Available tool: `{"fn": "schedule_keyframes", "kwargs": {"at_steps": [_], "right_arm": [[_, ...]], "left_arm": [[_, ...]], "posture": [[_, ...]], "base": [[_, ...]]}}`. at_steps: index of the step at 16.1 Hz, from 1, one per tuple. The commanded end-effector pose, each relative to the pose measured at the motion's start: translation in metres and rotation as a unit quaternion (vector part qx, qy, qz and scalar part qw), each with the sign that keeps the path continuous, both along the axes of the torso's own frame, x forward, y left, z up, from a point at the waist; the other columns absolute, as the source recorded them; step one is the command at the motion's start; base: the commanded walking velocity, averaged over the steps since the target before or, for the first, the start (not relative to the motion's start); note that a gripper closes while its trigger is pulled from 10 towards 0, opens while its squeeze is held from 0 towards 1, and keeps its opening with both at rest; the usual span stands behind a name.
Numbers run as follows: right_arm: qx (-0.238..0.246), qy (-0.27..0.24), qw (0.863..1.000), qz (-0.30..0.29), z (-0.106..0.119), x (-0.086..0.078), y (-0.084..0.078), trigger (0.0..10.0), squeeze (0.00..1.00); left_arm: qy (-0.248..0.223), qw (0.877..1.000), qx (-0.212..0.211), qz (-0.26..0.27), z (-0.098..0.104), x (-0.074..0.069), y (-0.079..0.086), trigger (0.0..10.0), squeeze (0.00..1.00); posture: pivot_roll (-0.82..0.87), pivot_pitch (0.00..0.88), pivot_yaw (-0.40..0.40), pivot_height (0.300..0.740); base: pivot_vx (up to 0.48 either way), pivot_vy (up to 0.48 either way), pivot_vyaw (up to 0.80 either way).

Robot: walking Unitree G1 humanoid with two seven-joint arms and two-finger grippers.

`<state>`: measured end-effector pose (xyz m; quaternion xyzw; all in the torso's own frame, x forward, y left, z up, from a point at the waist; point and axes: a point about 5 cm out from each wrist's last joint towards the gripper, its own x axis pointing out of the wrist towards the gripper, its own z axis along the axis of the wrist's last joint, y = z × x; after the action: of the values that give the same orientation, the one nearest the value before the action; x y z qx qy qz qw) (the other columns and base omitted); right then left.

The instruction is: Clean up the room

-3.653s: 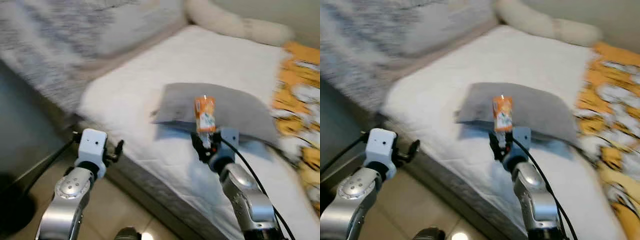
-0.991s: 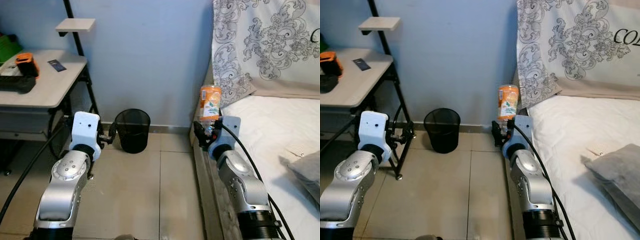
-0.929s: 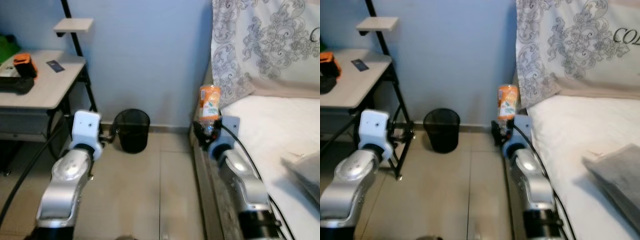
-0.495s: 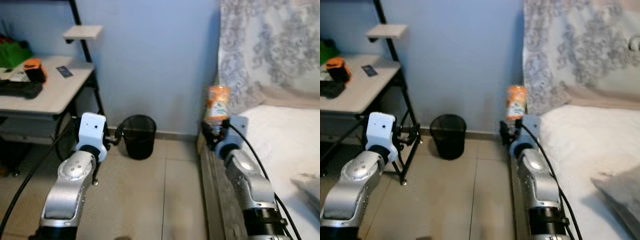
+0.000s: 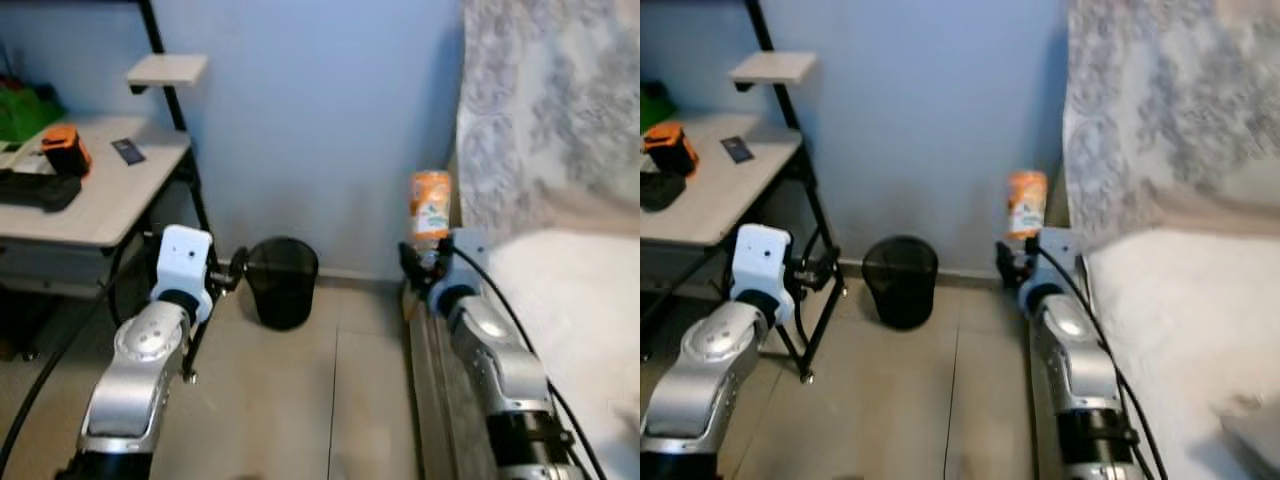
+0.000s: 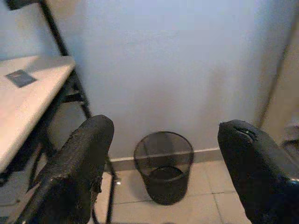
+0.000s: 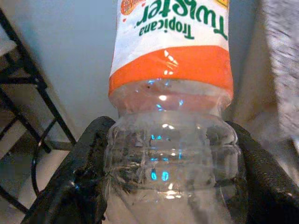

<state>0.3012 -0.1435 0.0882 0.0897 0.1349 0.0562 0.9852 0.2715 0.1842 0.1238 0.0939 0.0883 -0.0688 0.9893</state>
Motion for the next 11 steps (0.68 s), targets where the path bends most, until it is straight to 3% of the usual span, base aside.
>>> {"fn": "schedule_keyframes", "kwargs": {"at_steps": [1, 2, 6, 11], "right_arm": [[-0.001, -0.007, 1.000, 0.010, 0.0037, 0.0019, 0.0094, 10.0, 0.00], [-0.001, -0.006, 1.000, 0.013, 0.0029, 0.0015, 0.0096, 10.0, 0.00], [-0.012, -0.014, 0.999, 0.040, 0.0037, 0.0000, 0.0172, 10.0, 0.00], [-0.019, -0.003, 1.000, 0.024, 0.0008, 0.0007, 0.0079, 10.0, 0.00]], "left_arm": [[-0.001, 1.000, 0.007, 0.010, 0.0010, -0.0006, 0.0085, 10.0, 0.00], [-0.001, 1.000, 0.008, 0.010, 0.0007, -0.0009, 0.0085, 10.0, 0.00], [0.000, 1.000, 0.009, 0.007, -0.0004, -0.0013, 0.0078, 10.0, 0.00], [-0.002, 1.000, 0.026, -0.008, 0.0016, -0.0012, 0.0073, 10.0, 0.00]], "posture": [[0.06, 0.000, -0.013, 0.740], [0.06, 0.000, -0.012, 0.740], [0.06, 0.000, -0.009, 0.740], [0.07, 0.000, -0.015, 0.740]], "base": [[0.360, 0.000, 0.49], [0.356, 0.000, 0.80], [0.355, 0.000, 0.00], [0.349, 0.000, 0.00]]}}
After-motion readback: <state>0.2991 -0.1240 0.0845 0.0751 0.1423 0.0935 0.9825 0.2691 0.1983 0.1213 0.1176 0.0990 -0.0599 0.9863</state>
